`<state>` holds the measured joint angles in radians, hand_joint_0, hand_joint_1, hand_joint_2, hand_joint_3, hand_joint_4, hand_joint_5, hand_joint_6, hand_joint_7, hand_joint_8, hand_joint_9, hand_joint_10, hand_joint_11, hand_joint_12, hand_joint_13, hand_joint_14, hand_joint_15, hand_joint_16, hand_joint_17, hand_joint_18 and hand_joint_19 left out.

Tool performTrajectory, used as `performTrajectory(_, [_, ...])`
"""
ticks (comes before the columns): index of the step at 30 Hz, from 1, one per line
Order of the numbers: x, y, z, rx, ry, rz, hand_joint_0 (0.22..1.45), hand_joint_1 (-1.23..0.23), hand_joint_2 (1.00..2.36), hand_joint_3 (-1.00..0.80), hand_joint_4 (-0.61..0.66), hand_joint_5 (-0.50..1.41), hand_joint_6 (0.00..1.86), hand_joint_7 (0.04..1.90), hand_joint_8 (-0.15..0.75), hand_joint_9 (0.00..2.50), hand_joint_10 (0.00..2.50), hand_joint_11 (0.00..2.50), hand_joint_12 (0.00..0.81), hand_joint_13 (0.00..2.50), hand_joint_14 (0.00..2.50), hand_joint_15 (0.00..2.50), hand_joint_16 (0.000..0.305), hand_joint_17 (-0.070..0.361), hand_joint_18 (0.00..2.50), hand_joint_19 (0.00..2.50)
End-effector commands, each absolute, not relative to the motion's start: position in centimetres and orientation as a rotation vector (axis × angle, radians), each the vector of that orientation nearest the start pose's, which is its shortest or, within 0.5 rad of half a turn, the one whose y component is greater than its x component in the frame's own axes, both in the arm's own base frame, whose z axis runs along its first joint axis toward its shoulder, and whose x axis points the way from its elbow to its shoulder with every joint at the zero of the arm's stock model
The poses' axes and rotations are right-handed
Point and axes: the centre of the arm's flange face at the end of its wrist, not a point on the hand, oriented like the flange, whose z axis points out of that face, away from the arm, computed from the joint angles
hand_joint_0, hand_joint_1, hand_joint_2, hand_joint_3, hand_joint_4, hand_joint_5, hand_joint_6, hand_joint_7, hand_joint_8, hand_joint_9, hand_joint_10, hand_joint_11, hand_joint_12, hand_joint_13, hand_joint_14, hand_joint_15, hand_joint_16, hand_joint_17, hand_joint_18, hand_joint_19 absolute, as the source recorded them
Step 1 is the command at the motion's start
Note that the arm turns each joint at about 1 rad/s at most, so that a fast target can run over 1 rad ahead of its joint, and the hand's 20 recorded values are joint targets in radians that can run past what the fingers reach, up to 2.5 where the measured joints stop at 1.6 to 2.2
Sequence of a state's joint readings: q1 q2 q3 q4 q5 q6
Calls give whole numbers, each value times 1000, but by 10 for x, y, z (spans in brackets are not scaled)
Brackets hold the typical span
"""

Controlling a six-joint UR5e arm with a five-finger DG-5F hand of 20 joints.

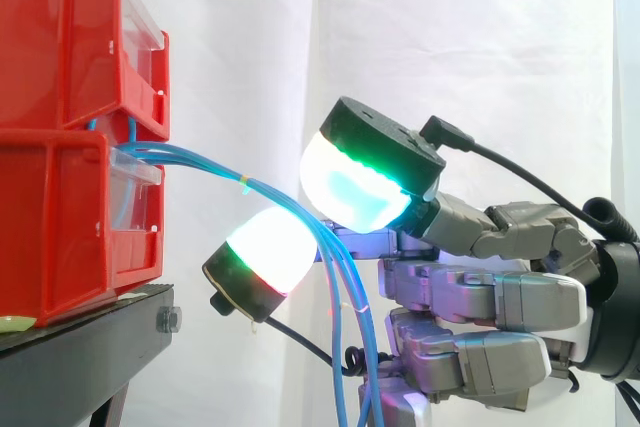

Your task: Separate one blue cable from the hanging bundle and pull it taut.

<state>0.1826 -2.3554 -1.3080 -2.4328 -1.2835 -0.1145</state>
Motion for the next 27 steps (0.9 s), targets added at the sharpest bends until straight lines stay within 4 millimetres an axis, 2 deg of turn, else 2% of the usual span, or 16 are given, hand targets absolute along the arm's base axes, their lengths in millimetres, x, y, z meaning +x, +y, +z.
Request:
performTrajectory(1, [769, -22, 187, 1084, 1039, 1152, 729, -658, 1000, -500, 23, 145, 504, 1248, 140, 2105, 29, 664, 319, 1719, 25, 1057, 51, 116, 1236, 807])
performTrajectory(6, [768, -22, 186, 1092, 1047, 1148, 700, -642, 1000, -500, 12, 145, 504, 1257, 140, 2099, 32, 658, 322, 1719, 25, 1060, 52, 116, 1238, 810])
performTrajectory(8, [768, -22, 186, 1093, 1049, 1147, 603, -617, 1000, -500, 31, 144, 504, 1266, 131, 2085, 31, 630, 319, 1711, 25, 1047, 54, 122, 1235, 795])
performTrajectory(9, [768, -22, 186, 1093, 1048, 1148, 502, -599, 1000, -500, 61, 146, 504, 1274, 142, 2092, 25, 574, 342, 1736, 23, 1008, 62, 138, 1280, 735])
performTrajectory(11, [768, -22, 186, 1096, 1051, 1146, 365, -406, 1000, -500, 116, 150, 504, 1293, 175, 2110, 21, 452, 384, 1786, 23, 899, 80, 180, 1435, 620])
performTrajectory(12, [767, -22, 185, 1097, 1054, 1143, 330, -301, 1000, -500, 129, 150, 504, 1304, 185, 2086, 20, 396, 386, 1771, 22, 840, 87, 196, 1476, 578])
performTrajectory(14, [767, -22, 184, 1097, 1056, 1143, 319, -209, 1000, -500, 137, 149, 504, 1305, 184, 2055, 16, 343, 387, 1747, 22, 808, 90, 203, 1460, 564])
performTrajectory(16, [767, -22, 185, 1097, 1053, 1142, 365, -197, 1000, -500, 121, 148, 504, 1293, 178, 2019, 15, 327, 368, 1696, 23, 794, 86, 193, 1361, 593])
performTrajectory(17, [767, -22, 184, 1098, 1055, 1141, 441, -186, 1000, -500, 81, 149, 503, 1291, 147, 1987, 15, 325, 334, 1636, 23, 801, 76, 171, 1226, 662])
performTrajectory(19, [768, -23, 184, 1098, 1052, 1141, 496, -197, 1000, -500, 58, 149, 503, 1298, 109, 1984, 15, 329, 309, 1588, 23, 796, 67, 151, 1122, 716])
performTrajectory(21, [767, -23, 185, 1098, 1052, 1141, 597, -335, 1000, -500, 23, 149, 503, 1282, 63, 2000, 17, 355, 269, 1501, 24, 765, 56, 126, 1018, 753])
performTrajectory(27, [767, -23, 184, 1099, 1053, 1136, 755, -652, 1004, -465, 18, 151, 504, 1257, 45, 2000, 16, 354, 268, 1450, 22, 729, 49, 111, 1029, 758])
